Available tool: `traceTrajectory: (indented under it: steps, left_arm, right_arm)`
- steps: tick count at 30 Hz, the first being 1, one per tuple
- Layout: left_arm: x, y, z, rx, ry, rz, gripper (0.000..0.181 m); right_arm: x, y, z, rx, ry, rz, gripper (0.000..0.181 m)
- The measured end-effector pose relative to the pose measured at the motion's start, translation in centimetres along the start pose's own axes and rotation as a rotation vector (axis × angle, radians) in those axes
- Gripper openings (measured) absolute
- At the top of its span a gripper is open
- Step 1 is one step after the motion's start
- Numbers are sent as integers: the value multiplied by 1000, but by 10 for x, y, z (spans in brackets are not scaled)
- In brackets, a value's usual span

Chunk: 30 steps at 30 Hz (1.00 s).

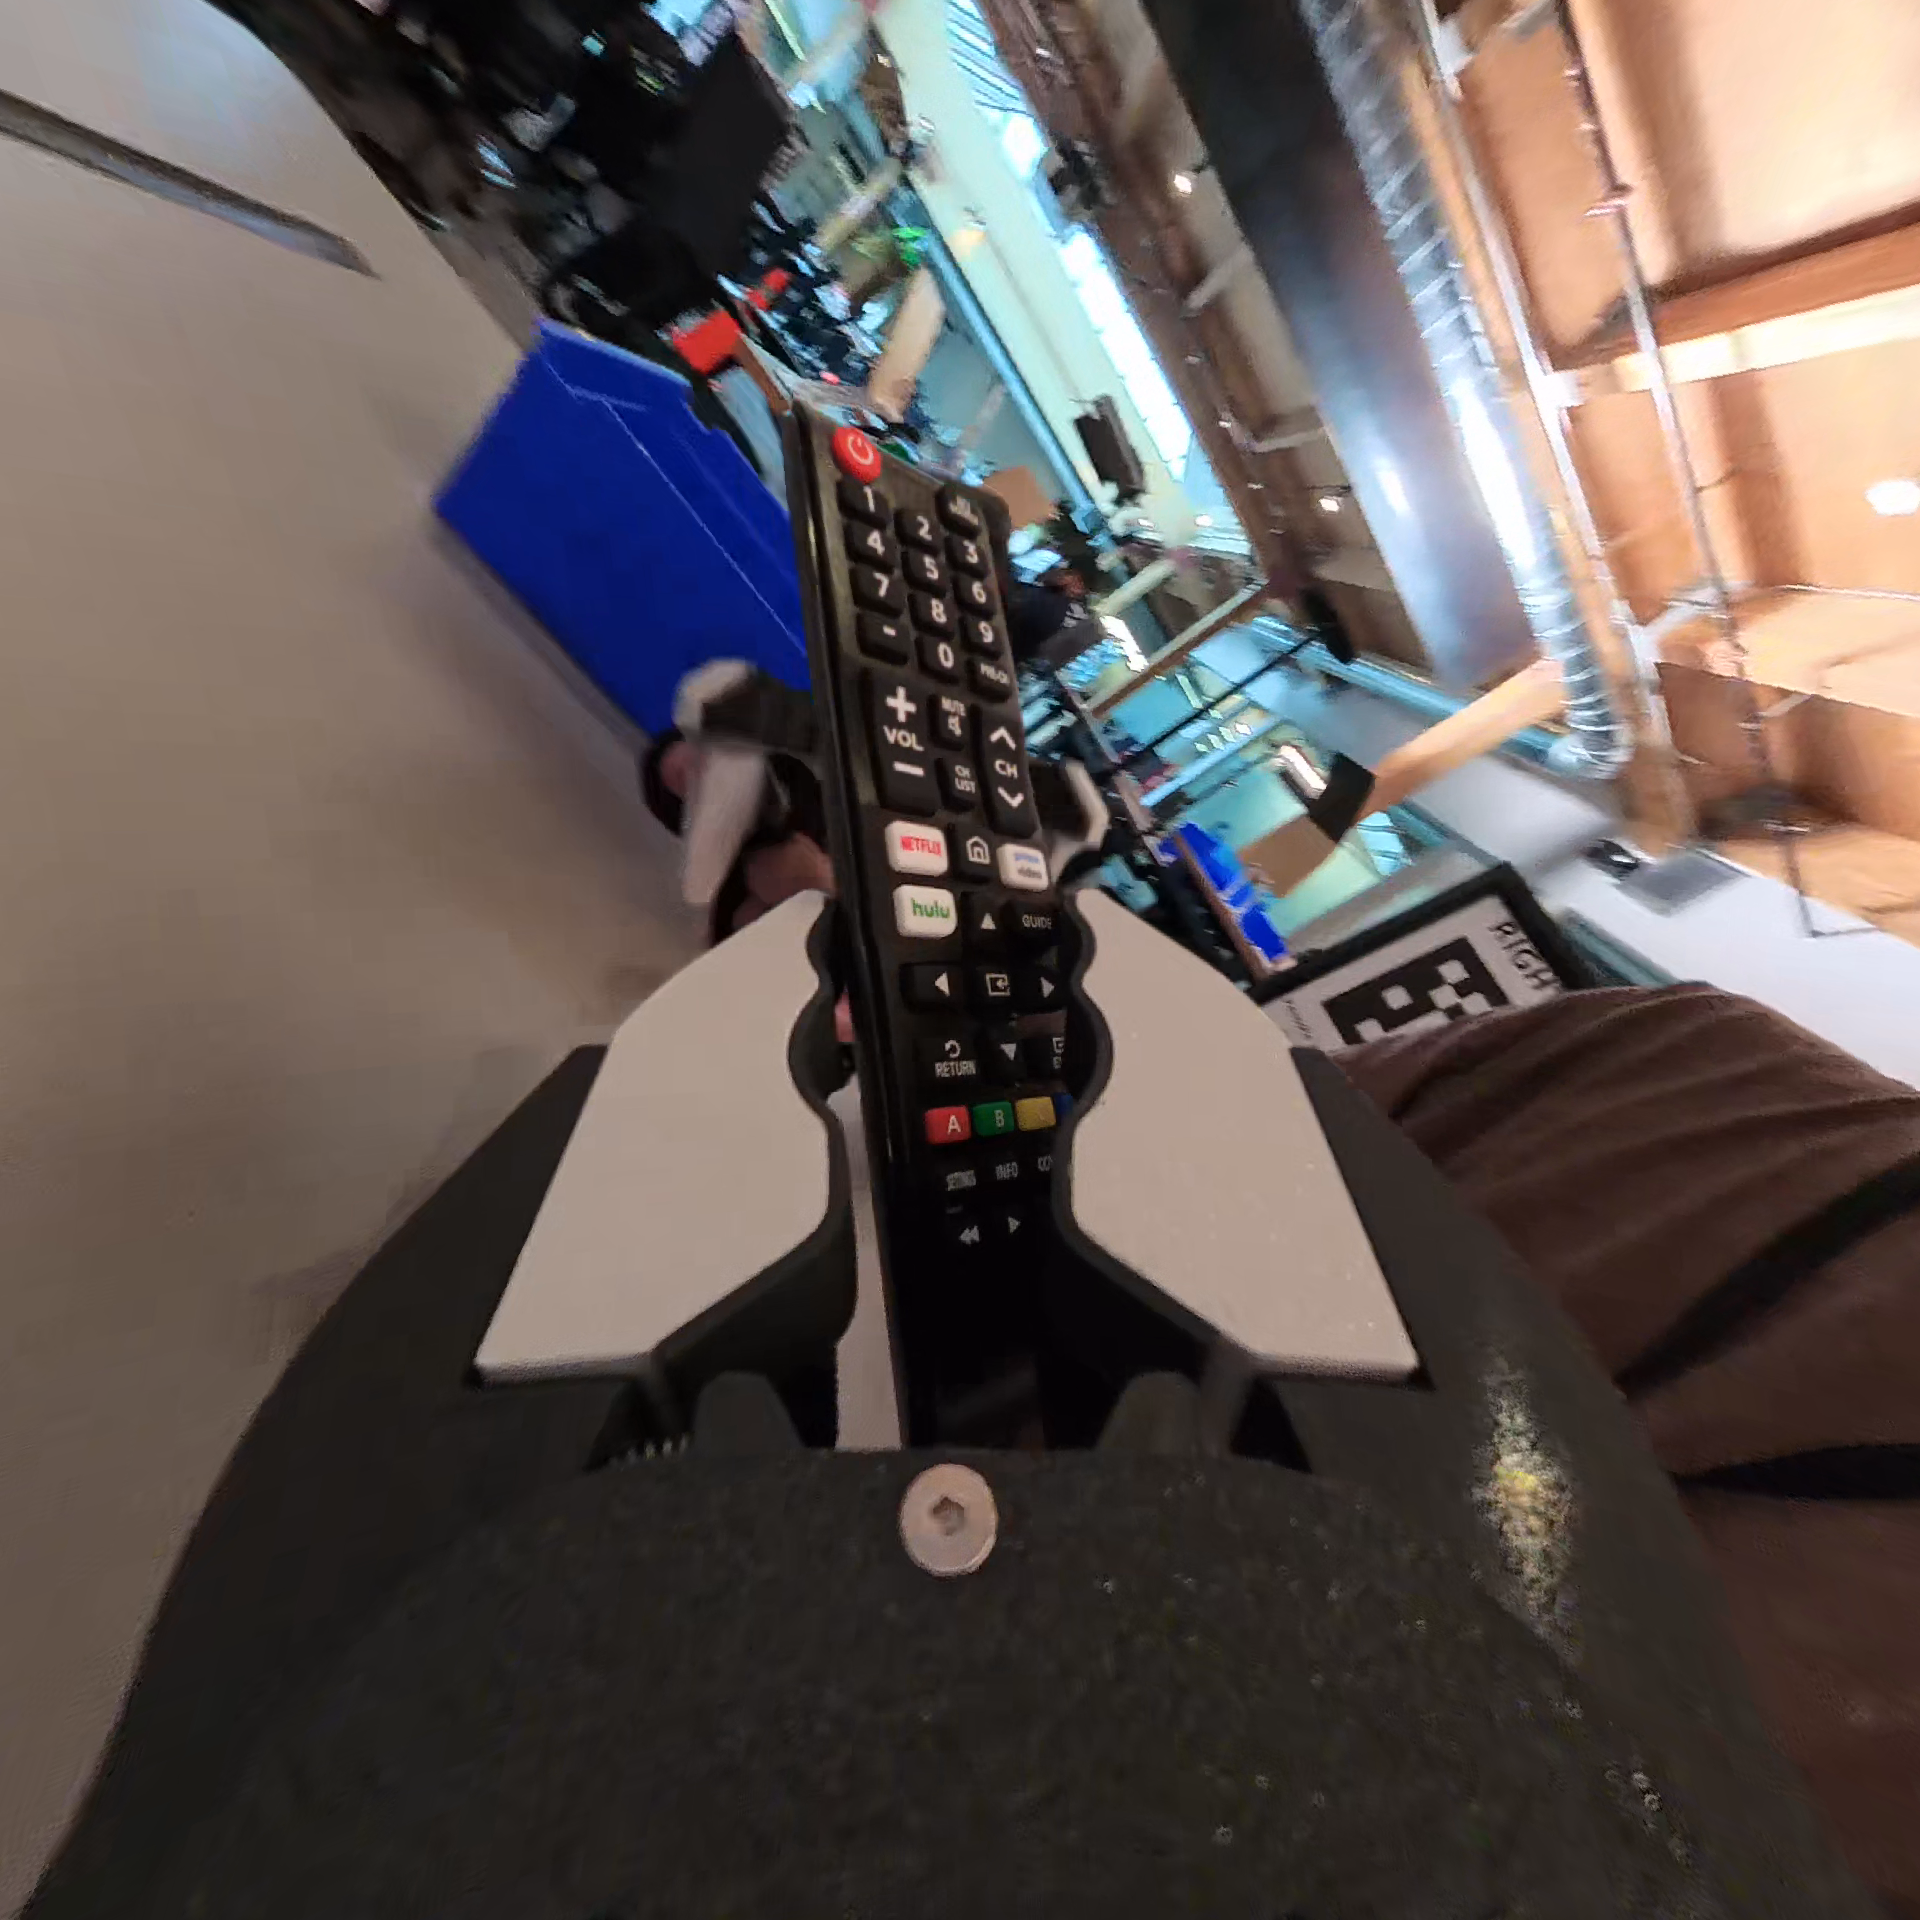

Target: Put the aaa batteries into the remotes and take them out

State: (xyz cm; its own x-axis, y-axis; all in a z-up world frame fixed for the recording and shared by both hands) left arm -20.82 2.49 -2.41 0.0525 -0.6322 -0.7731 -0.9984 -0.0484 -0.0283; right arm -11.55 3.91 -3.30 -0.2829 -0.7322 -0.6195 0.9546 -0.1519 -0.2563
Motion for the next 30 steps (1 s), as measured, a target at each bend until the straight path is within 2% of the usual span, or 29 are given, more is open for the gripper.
traceTrajectory:
  steps: [2,3,4,5,9,11,13,17,19,21,25,30]
  left_arm:
    - [13,-22,3,66,30,14,39]
    - [20,-31,4,94,41,24,38]
    - [25,-38,6,108,51,32,38]
    - [29,-43,8,111,57,38,38]
    - [36,-47,16,98,46,73,41]
    - [37,-40,22,36,8,117,50]
    - [36,-28,25,-38,-41,154,50]
    - [33,1,22,-172,-130,206,56]
    - [32,13,19,-222,-172,226,57]
    - [31,22,16,-264,-218,245,58]
    - [27,29,14,-334,-320,301,62]
    - [35,27,32,-436,-464,522,71]
  right_arm:
    - [-8,6,-2,-67,-66,-55,72]
    - [-11,10,-3,-92,-87,-79,66]
    - [-11,16,-2,-118,-94,-93,52]
    - [-10,20,-3,-116,-103,-88,51]
    - [-5,33,-10,-24,-114,-30,49]
    - [-7,35,-14,67,-83,16,48]
    - [-15,38,-14,161,-32,66,48]
    - [-34,42,-18,483,175,263,48]
    - [-37,39,-23,663,326,419,48]
    - [-27,32,-28,762,441,617,48]
    - [10,5,-38,731,551,886,48]
    - [51,-13,-43,574,636,1038,48]
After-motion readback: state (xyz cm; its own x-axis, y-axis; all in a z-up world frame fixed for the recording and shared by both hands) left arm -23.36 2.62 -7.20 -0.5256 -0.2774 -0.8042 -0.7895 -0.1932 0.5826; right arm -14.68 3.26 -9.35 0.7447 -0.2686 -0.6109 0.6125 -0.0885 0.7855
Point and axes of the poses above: each gripper's, where its closed fingertips meet, y back along the fingers, x out of its underside, z = x × y across the jaws, the point moved 4 cm from there along y, back along the fingers, and after that the axes turned 14 degrees about -y, right-handed, at the moved point
